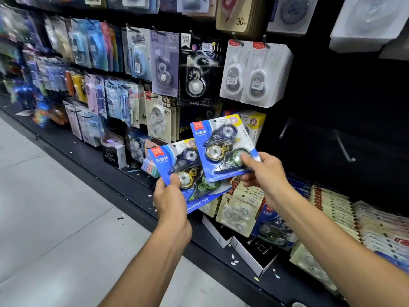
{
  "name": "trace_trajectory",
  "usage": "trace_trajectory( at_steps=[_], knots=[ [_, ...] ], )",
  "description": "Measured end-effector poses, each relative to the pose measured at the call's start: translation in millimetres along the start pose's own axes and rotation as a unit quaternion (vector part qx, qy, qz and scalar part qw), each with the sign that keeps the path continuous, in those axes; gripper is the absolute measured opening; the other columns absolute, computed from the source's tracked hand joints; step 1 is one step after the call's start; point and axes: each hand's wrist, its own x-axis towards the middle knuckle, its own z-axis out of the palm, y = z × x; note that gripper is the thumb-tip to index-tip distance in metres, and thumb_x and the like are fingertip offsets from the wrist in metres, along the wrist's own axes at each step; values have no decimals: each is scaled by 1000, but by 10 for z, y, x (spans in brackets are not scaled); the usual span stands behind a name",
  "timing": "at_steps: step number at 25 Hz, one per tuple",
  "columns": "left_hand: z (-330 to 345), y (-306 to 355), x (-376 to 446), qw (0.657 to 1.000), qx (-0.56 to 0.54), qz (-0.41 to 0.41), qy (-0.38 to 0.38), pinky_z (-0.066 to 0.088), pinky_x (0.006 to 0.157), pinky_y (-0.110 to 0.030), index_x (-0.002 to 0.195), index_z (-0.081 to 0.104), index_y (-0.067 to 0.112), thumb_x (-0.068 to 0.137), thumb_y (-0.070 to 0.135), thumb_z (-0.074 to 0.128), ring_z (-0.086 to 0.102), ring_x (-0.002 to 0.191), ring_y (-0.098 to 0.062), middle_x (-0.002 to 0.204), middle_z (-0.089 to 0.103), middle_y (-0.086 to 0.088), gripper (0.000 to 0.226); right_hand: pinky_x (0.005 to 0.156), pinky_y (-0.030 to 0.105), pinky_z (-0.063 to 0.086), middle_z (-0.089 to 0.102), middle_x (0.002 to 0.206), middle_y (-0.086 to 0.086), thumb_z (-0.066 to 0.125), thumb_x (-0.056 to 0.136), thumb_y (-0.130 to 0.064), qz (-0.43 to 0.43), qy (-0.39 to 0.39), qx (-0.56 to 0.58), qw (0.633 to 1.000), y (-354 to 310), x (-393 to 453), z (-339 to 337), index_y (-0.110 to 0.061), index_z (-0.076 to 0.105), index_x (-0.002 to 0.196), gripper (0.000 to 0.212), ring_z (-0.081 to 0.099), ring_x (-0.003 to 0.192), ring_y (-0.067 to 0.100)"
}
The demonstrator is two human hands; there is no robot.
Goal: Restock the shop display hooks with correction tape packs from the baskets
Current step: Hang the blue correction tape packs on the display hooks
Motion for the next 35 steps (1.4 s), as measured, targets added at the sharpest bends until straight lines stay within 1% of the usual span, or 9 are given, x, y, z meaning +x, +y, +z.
trace_trajectory(
  at_steps=[3,11,15,19,22,26,31,33,35],
  knots=[
    [-9,-19,3,999,25,28,34,57,70,-35,103,63,22,106,21,51,66,80,-21,95,69,0,12,60,35,62,65,94,6,57,102,-23,-45,51,-82,994,-36,126,-80,-12,57,116,18,60,56,14],
    [0,-11,-18,997,49,40,38,57,70,-36,111,64,23,106,24,51,68,84,-22,100,71,0,14,73,55,60,68,97,4,58,94,-44,-87,117,-197,970,70,198,-93,-25,58,100,19,69,84,29],
    [-9,-4,-43,997,52,41,33,53,63,-29,113,64,24,107,25,51,69,83,-19,100,71,2,15,78,52,58,65,106,0,61,92,-47,-103,132,-203,965,113,196,-91,-32,49,113,28,66,93,27],
    [1,0,-67,997,57,40,27,53,61,-28,115,64,23,107,26,50,69,81,-17,102,71,1,17,68,38,48,65,80,-2,62,95,-37,-234,121,-245,933,66,214,13,-34,54,111,17,58,75,23],
    [0,2,-52,997,59,40,25,53,61,-28,114,64,22,107,25,50,69,82,-17,101,71,1,16,63,46,51,61,79,2,58,99,-24,-163,117,-193,961,83,374,124,-31,62,103,9,54,66,22],
    [-15,-14,-22,998,57,35,19,56,67,-33,111,64,23,107,24,50,71,85,-20,101,72,0,14,63,37,51,62,114,10,55,98,-2,16,22,-101,994,9,573,175,-34,47,146,58,56,80,19],
    [-29,20,-17,999,34,17,-23,59,71,-35,117,65,23,106,22,52,72,75,-12,96,76,4,16,79,45,59,38,151,23,62,99,-19,155,-78,44,984,8,460,139,-42,17,157,77,57,113,35],
    [-29,42,-39,998,15,8,-58,61,79,-40,117,66,22,106,19,53,74,80,-14,98,78,4,17,83,49,60,45,146,19,65,96,-35,162,-116,20,980,28,296,78,-37,26,156,72,60,112,38],
    [-13,73,-36,996,-13,4,-88,60,85,-42,113,68,21,105,16,54,74,87,-17,101,78,2,18,78,43,61,65,119,12,66,94,-38,130,-190,-18,973,38,117,18,-21,51,141,52,67,95,31]
  ],
)
